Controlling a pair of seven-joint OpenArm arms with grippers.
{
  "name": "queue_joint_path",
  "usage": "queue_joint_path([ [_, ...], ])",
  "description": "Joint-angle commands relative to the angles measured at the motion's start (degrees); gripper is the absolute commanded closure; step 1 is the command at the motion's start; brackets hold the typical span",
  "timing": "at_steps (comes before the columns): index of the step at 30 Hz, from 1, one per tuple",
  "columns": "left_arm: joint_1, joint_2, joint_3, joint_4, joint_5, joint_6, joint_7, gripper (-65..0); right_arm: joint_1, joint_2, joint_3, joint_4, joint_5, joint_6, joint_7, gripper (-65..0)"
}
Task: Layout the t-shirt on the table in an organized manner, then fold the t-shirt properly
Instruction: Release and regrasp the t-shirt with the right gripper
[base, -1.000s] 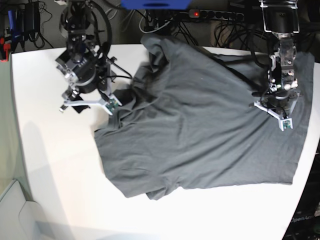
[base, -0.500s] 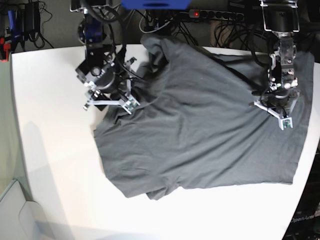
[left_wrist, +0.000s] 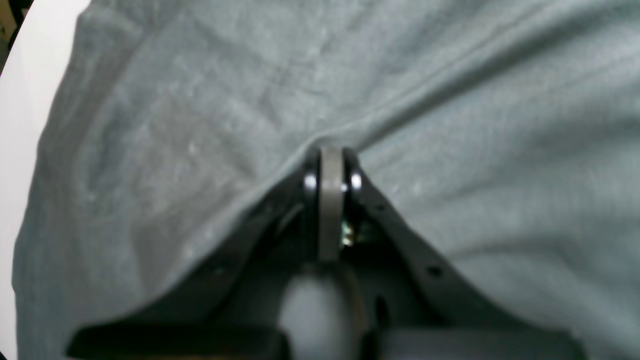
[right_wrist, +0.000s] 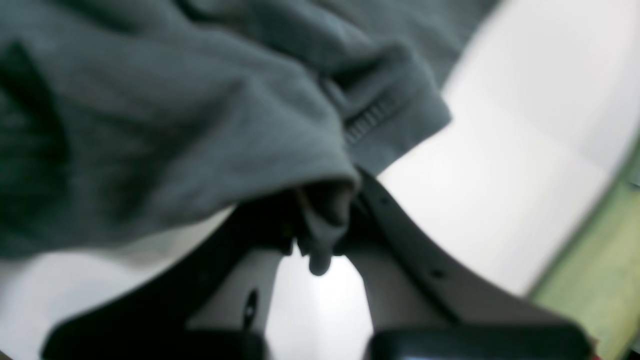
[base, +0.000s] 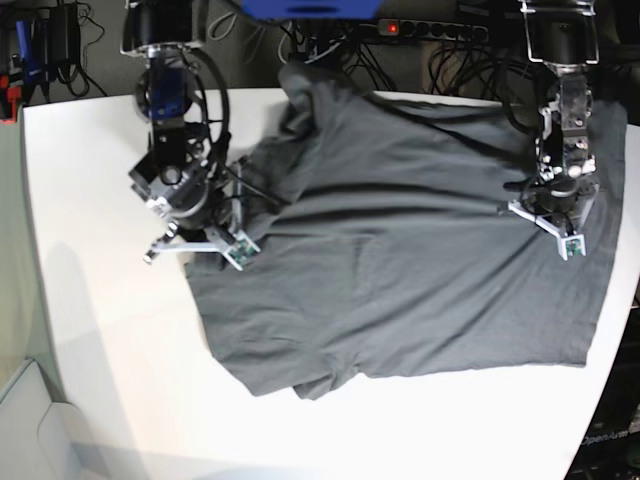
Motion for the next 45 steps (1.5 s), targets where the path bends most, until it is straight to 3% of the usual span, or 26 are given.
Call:
queue_joint_path([
  [1, 0.2, -0.6, -0.1, 0.3, -0.1, 0.0, 2.0, -0.1, 1.1, 0.1, -0.1, 1.8, -0.2, -0.2, 0.8, 0.0],
  [8, 0.2, -0.5, -0.1, 0.3, -0.1, 0.0, 2.0, -0.1, 5.2, -1.9, -2.9, 2.4, -0.2, -0.2, 0.7, 0.0],
  [13, 0.2, -0.5, 0.1, 0.3, -0.1, 0.0, 2.0, -0.1, 9.4, -3.5, -6.3, -6.9, -0.2, -0.2, 0.7, 0.0],
  [18, 0.2, -0.5, -0.1, 0.3, -0.1, 0.0, 2.0, -0.1, 11.4, -2.9, -6.2, -13.8, -0.2, -0.2, 0.6, 0.0],
  [21, 0.2, -0.5, -0.1, 0.2, -0.1, 0.0, 2.0, -0.1, 11.8, -1.2, -6.2, -13.9, -0.2, -0.2, -2.6, -0.2],
  [31, 0.1, -0.4, 0.2, 0.3, -0.1, 0.0, 2.0, -0.1, 9.5, 3.8, -5.2, -4.6, -0.3, -0.2, -10.8, -27.8],
  [34, 0.1, -0.4, 0.2, 0.3, -0.1, 0.0, 2.0, -0.1, 7.6, 3.6, -0.9, 0.7, -0.3, -0.2, -13.7, -30.6],
  [38, 0.0, -0.4, 0.2, 0.3, -0.1, 0.0, 2.0, -0.1, 3.3, 2.6, 0.5, 9.5, -0.2, -0.2, -14.9, -23.5],
  [45, 0.0, -0.3, 0.3, 0.3, -0.1, 0.0, 2.0, -0.1, -1.7, -3.1, 0.0, 12.7, -0.2, -0.2, -16.6, 0.0],
])
